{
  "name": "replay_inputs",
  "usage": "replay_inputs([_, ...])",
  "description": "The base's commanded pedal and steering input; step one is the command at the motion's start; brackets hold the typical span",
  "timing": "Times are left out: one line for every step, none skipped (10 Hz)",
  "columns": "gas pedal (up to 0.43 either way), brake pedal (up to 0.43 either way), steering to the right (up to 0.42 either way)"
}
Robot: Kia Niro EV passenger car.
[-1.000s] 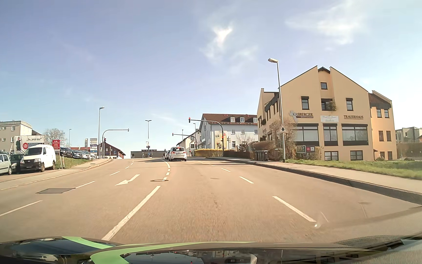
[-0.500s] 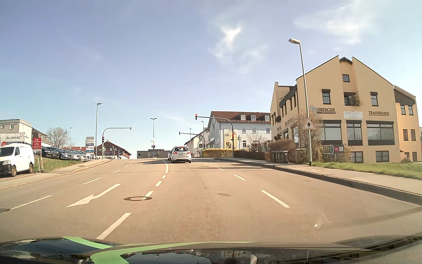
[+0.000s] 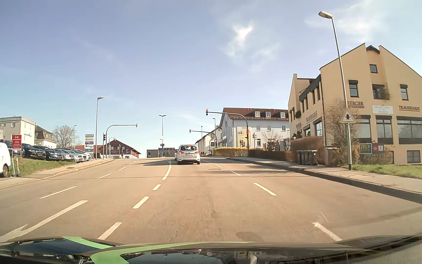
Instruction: Follow the waypoints while adhering to traffic rules and regulations
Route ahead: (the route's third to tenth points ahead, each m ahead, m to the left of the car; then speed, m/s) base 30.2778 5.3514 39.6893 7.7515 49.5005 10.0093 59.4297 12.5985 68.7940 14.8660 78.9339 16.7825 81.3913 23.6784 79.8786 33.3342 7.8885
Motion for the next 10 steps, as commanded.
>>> replay_inputs([0.000,0.159,-0.047])
replay_inputs([0.000,0.152,-0.046])
replay_inputs([0.000,0.140,-0.044])
replay_inputs([0.000,0.110,-0.040])
replay_inputs([0.000,0.122,-0.041])
replay_inputs([0.000,0.128,-0.040])
replay_inputs([0.000,0.128,-0.038])
replay_inputs([0.000,0.128,-0.037])
replay_inputs([0.000,0.128,-0.038])
replay_inputs([0.000,0.128,-0.038])
